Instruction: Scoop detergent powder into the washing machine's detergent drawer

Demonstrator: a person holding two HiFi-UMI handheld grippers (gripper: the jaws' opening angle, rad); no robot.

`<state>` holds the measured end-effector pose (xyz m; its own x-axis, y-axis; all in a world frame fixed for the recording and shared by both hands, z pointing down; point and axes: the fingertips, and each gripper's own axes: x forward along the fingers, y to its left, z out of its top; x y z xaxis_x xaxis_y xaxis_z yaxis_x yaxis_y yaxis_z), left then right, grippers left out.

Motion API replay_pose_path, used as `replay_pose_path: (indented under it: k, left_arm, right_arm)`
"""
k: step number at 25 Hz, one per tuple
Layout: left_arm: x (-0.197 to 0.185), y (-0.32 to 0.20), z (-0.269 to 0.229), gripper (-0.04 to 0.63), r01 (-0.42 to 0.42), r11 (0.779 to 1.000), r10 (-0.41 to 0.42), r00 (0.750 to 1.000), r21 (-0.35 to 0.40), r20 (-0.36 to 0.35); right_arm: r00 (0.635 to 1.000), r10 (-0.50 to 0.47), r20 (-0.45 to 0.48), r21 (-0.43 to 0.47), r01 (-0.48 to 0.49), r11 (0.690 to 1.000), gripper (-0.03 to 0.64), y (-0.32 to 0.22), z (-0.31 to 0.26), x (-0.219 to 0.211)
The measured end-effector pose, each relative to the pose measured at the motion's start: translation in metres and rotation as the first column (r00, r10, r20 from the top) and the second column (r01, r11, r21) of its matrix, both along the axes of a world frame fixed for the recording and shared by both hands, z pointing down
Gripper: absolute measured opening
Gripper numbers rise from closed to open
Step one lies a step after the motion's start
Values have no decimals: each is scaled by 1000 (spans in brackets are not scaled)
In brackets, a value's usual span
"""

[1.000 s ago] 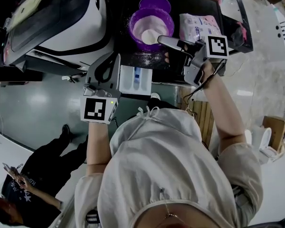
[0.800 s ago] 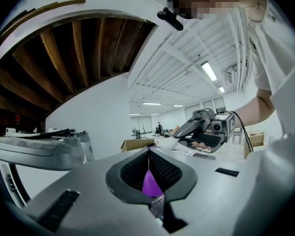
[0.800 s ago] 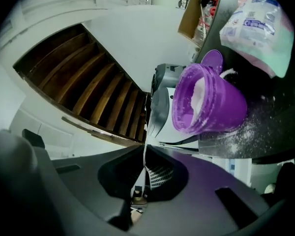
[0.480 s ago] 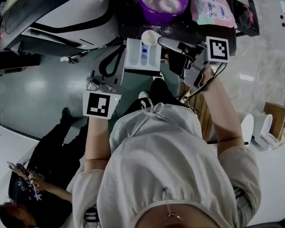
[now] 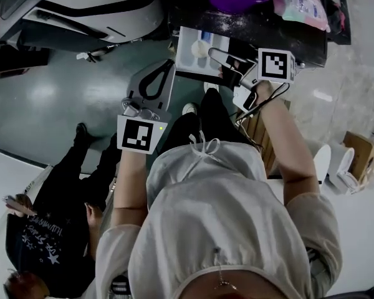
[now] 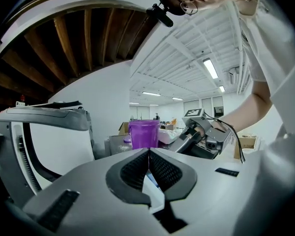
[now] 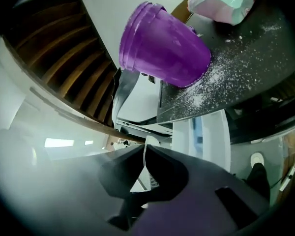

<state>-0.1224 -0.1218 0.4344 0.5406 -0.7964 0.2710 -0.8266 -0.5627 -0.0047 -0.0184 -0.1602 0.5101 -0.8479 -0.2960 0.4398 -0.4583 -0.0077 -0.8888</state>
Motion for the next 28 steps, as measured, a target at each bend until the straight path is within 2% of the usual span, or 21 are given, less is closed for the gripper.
replay_pose_path:
  k: [2, 4, 6, 9, 12, 15, 19, 28]
  left_arm:
    - [-4, 3, 9, 22, 7, 1000, -7, 1000, -11, -6]
    - [-9, 6, 17, 21, 17, 1000, -17, 1000, -25, -10]
    - [-14, 7, 25, 21, 27, 999, -28, 1000, -36, -13]
    - [-18, 10, 35, 21, 37, 998, -37, 999, -51, -10]
    - [-20, 14, 43, 21, 48, 997, -49, 999, -63, -15]
    - [-23, 16, 48, 21, 60, 996, -62, 998, -65, -17]
    - [-29, 18, 51, 21, 78, 995, -79, 997, -63, -16]
    - [-40, 27, 55, 21, 91, 994, -92, 996, -66, -17]
  right_arm:
    - [1000, -20, -18, 8, 20, 1000, 12, -2, 12, -8]
    - [995, -80, -64, 87, 85, 993, 12, -9, 22, -16]
    - [979, -139, -147, 160, 162, 974, 12, -15, 33, -23]
    - [936, -202, -288, 220, 271, 937, 12, -17, 48, -30]
    - [875, -251, -414, 263, 379, 887, 12, -18, 61, -36]
    - [805, -291, -516, 308, 492, 814, 12, -17, 72, -45]
    - [672, -284, -684, 325, 629, 706, 12, -19, 79, -48]
    - [442, -218, -870, 302, 828, 473, 12, -17, 80, -61]
